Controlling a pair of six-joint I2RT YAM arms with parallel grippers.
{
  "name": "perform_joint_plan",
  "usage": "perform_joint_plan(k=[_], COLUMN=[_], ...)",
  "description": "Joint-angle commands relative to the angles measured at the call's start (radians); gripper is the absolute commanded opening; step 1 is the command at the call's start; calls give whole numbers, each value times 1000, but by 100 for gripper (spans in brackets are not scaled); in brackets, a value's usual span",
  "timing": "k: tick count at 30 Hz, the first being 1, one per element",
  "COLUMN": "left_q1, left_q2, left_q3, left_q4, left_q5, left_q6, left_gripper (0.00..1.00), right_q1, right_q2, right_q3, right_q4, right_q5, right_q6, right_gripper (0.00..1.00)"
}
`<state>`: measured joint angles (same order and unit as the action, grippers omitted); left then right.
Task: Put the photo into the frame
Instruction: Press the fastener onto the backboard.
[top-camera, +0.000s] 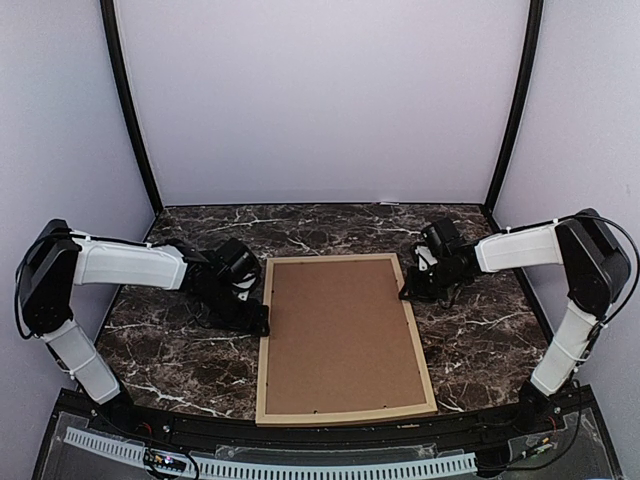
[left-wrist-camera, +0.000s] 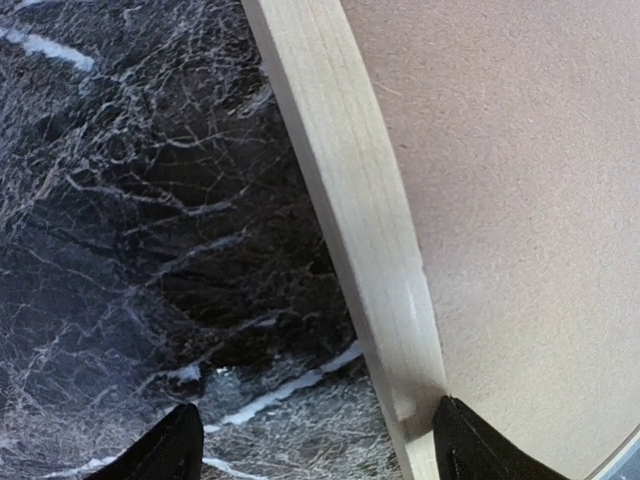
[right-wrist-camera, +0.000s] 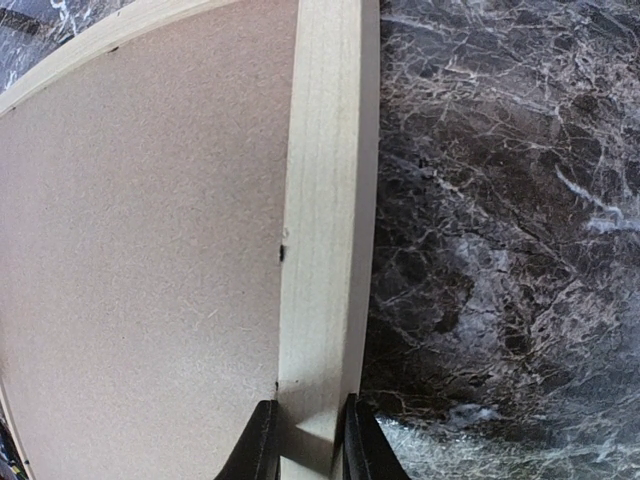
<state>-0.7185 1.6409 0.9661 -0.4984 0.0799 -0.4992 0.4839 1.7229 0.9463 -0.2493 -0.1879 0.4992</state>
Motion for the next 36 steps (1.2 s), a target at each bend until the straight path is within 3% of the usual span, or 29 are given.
perform_joint_plan(k=[1, 18, 26, 36], left_q1=[-19, -65, -75, -92], left_q2=[37, 114, -39, -211], left_q3=[5, 23, 1, -149], left_q4=[10, 39, 36, 14], left_q5=[19, 34, 10, 46], left_q6=[-7, -15, -34, -106], left_gripper=[82, 81, 82, 82], right_q1=[7, 7, -2, -49], right_q2=[31, 23, 27, 67], right_q3=[-41, -56, -55, -79], right_q4=[1, 8, 8, 129], right_q5=[6, 6, 34, 28], right_q6=[9, 19, 32, 114], right_gripper=[10, 10, 9, 8])
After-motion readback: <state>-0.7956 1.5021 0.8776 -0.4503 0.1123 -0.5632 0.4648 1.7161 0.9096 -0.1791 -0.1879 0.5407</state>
